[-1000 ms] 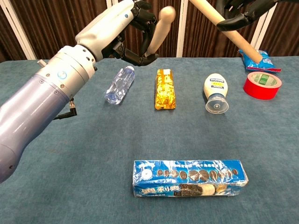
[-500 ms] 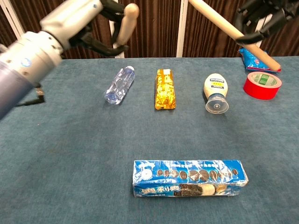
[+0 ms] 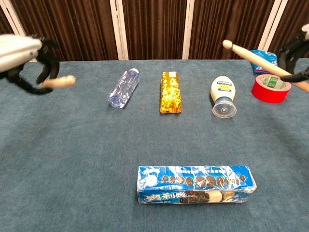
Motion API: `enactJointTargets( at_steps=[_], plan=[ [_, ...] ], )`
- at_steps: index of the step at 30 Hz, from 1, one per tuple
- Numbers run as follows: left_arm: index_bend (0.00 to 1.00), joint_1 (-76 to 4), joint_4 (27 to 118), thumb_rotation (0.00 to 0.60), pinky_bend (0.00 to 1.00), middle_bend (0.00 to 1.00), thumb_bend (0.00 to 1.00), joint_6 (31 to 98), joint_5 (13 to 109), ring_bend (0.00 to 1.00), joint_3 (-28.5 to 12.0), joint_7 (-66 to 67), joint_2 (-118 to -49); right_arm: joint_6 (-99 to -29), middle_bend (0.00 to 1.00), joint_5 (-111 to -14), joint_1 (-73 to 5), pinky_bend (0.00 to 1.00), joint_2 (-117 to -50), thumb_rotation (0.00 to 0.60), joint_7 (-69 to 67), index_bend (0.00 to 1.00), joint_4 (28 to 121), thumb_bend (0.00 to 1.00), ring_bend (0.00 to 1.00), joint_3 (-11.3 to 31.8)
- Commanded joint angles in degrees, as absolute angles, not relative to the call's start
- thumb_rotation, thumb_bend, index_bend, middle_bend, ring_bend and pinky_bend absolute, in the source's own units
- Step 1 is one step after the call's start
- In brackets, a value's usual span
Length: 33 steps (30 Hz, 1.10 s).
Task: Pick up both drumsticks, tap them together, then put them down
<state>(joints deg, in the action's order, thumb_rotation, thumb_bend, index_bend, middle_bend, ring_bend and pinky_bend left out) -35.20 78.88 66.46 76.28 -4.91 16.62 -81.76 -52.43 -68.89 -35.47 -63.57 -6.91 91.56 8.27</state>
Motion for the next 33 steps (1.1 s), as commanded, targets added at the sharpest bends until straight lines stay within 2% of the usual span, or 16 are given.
enactJointTargets(
  at_steps=[1,8,16,18,20,23,25,33],
  plan=[
    [0.69,-33.63,77.54,0.600,0.00,0.68,0.44,64.90,74.42,0.09,-3.26,17.85,-82.01,-53.72,0.62,-75.14,-33.19,0.00,-66.25,0.600,-9.44,0.77,85.54,0.46,0.42,4.41],
    [0.69,-32.09,71.16,0.600,0.00,0.68,0.43,62.55,71.62,0.09,-2.44,18.08,-86.09,-54.93,0.62,-81.40,-31.59,0.00,-70.99,0.600,-9.38,0.77,76.39,0.46,0.42,0.39],
    [0.66,-31.61,63.79,0.600,0.00,0.68,0.43,59.83,67.24,0.09,-3.92,19.48,-92.24,-55.26,0.62,-83.42,-31.15,0.00,-75.34,0.600,-6.51,0.77,70.51,0.46,0.42,-0.83],
    [0.61,-31.84,62.43,0.600,0.00,0.65,0.43,59.46,66.11,0.09,-4.73,20.41,-93.70,-55.02,0.62,-83.33,-31.16,0.00,-75.63,0.600,-6.55,0.77,70.10,0.46,0.42,-0.75],
    [0.52,-32.37,61.64,0.600,0.00,0.57,0.42,58.33,64.44,0.07,-5.65,21.97,-95.09,-54.75,0.62,-83.07,-31.17,0.00,-75.74,0.600,-6.41,0.77,69.90,0.46,0.42,-0.57],
    [0.39,-33.15,62.72,0.600,0.00,0.48,0.42,56.50,62.29,0.05,-6.47,24.54,-95.56,-54.12,0.62,-82.47,-31.23,0.00,-75.46,0.600,-5.92,0.77,70.04,0.46,0.42,-0.30],
    [0.34,-33.48,64.10,0.600,0.00,0.45,0.42,56.02,61.48,0.05,-6.77,25.97,-95.27,-53.88,0.62,-81.98,-31.24,0.00,-75.25,0.600,-5.78,0.77,70.23,0.46,0.42,-0.02],
    [0.22,-32.94,75.06,0.600,0.00,0.33,0.41,57.88,58.19,0.05,-9.95,26.55,-90.34,-51.80,0.62,-78.80,-31.28,0.00,-73.39,0.600,-5.33,0.77,72.29,0.46,0.42,1.38]
  ],
)
